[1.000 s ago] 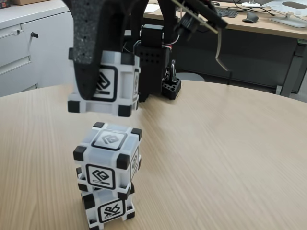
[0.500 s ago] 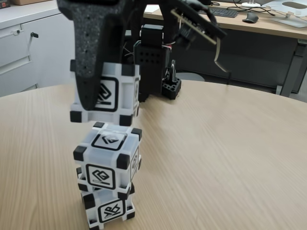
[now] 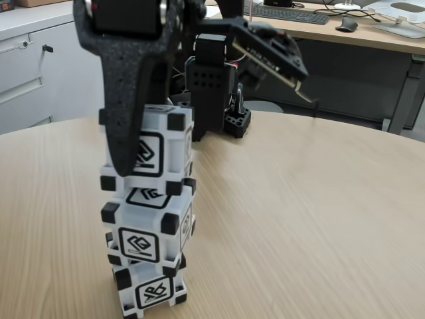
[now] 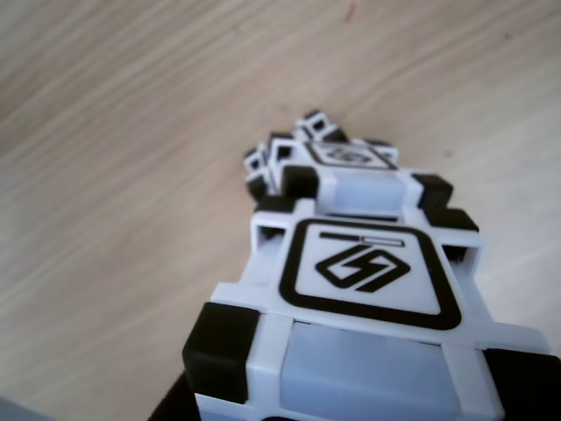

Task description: Stack cubes from left to right.

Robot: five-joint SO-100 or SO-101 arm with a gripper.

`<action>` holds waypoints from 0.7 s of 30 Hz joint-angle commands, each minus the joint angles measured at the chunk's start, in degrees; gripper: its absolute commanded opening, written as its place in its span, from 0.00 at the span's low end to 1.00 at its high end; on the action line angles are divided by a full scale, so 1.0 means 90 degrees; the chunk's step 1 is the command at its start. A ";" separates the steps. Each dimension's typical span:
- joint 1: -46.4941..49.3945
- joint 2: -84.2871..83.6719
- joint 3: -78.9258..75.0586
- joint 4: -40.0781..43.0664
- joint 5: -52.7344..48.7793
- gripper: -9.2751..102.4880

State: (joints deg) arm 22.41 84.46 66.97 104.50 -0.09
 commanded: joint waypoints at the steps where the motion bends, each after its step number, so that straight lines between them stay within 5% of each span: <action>1: 0.0049 0.0049 -0.0020 0.0039 -0.0029 0.20; 5: 0.0049 0.0059 -0.0029 0.0039 -0.0107 0.38; 9: 0.0039 0.0117 -0.0029 0.0039 -0.0283 0.45; 21: -0.0059 0.0146 -0.0029 0.0107 -0.0381 0.49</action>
State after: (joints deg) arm 22.24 84.46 66.97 104.50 -3.52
